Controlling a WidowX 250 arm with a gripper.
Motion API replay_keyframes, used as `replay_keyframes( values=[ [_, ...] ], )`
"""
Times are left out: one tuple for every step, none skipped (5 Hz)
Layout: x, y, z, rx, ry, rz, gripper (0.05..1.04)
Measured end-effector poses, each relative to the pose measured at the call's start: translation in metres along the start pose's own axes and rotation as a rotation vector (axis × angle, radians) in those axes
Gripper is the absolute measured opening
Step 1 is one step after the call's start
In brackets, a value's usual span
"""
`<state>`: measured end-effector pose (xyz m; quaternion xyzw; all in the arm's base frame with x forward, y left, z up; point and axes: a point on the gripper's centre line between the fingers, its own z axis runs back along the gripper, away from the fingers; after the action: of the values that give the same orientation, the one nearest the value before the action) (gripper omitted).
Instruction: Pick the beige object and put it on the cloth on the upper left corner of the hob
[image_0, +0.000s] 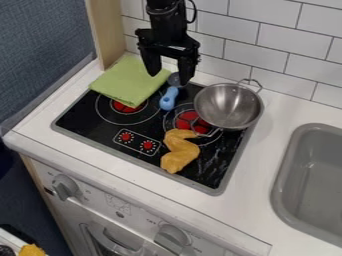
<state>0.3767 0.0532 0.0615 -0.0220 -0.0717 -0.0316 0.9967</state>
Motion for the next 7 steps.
replay_keyframes(
  values=[
    [-0.006, 0.000, -0.012, -0.008, 0.034, 0.004, 1.000],
    [-0.034, -0.008, -0.018, -0.022, 0.075, 0.014, 1.000],
    [-0.060, -0.022, 0.029, 0.019, -0.012, 0.006, 1.000],
    [-0.093, -0.045, 0.051, 0.031, -0.027, -0.028, 1.000],
    [-0.129, -0.072, 0.032, 0.023, 0.063, -0.142, 1.000],
    [-0.144, -0.073, 0.006, 0.044, 0.134, -0.162, 1.000],
    [-0.143, -0.073, -0.014, 0.049, 0.155, -0.132, 1.000]
  ],
)
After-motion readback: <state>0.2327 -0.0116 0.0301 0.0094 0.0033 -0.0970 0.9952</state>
